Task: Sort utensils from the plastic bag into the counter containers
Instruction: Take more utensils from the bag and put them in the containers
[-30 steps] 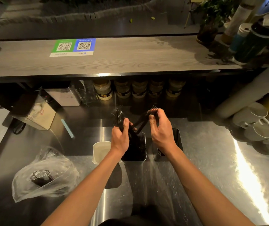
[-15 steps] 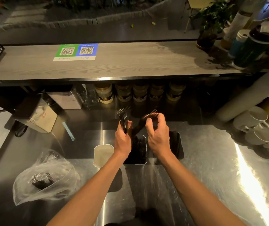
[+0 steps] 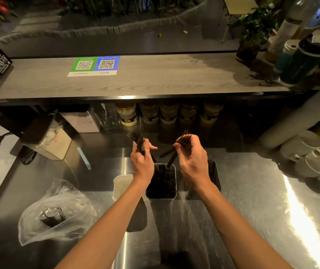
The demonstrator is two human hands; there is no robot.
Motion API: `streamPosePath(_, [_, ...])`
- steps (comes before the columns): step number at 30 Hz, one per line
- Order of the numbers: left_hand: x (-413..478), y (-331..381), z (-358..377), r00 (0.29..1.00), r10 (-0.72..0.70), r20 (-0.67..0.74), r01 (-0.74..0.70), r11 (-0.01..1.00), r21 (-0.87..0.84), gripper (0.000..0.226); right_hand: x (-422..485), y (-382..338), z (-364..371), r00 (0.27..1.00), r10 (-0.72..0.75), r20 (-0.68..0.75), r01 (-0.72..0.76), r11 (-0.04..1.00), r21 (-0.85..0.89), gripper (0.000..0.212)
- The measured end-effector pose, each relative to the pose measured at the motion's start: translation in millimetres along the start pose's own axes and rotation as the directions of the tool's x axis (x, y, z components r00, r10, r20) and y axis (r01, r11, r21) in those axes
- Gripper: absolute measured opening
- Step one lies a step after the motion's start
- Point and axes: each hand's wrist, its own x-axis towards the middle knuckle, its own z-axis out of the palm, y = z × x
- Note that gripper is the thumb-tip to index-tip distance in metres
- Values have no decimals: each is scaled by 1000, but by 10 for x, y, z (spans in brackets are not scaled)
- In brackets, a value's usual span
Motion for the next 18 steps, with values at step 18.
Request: streamPosePath(18, [-173,-569,19,967,-55,249,29,994,107,57,-160,367,205,929,189,319,-134,973,-186,17])
